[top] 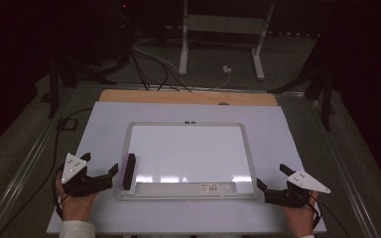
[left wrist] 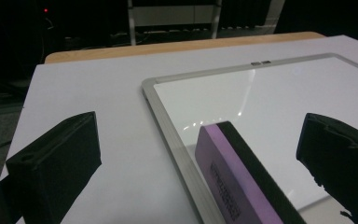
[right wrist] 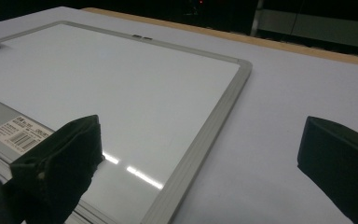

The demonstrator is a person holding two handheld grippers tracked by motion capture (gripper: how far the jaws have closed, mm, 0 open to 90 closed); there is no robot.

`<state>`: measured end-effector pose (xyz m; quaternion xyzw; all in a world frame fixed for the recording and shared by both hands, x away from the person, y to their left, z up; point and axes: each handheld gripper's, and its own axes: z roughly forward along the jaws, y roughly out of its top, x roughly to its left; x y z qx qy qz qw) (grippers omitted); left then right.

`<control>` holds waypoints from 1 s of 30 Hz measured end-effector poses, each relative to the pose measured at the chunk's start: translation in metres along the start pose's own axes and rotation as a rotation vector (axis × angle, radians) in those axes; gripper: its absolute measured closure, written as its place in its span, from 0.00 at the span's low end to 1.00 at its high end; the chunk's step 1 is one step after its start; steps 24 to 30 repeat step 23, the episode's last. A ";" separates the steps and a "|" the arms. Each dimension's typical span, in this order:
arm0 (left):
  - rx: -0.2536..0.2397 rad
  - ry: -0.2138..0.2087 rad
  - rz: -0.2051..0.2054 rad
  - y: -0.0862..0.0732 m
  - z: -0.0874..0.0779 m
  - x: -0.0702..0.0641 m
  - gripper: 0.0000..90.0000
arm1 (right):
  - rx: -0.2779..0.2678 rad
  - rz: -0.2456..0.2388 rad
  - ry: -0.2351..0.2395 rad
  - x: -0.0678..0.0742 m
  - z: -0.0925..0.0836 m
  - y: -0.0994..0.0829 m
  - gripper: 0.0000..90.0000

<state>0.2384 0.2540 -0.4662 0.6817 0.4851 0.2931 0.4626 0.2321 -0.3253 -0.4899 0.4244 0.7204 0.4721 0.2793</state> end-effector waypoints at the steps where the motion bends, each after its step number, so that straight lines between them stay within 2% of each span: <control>1: -0.002 0.002 0.002 -0.002 -0.001 0.000 0.01 | -0.004 -0.003 0.002 0.000 0.000 0.000 0.00; 12: -0.009 0.031 0.009 -0.021 -0.006 0.004 0.01 | -0.015 0.005 0.008 0.001 -0.002 0.002 0.00; 23: -0.026 0.060 -0.007 -0.024 -0.008 0.009 0.01 | -0.016 0.011 -0.001 0.000 -0.002 0.002 0.00; 30: -0.026 0.060 -0.007 -0.024 -0.008 0.009 0.01 | -0.016 0.011 -0.001 0.000 -0.002 0.002 0.00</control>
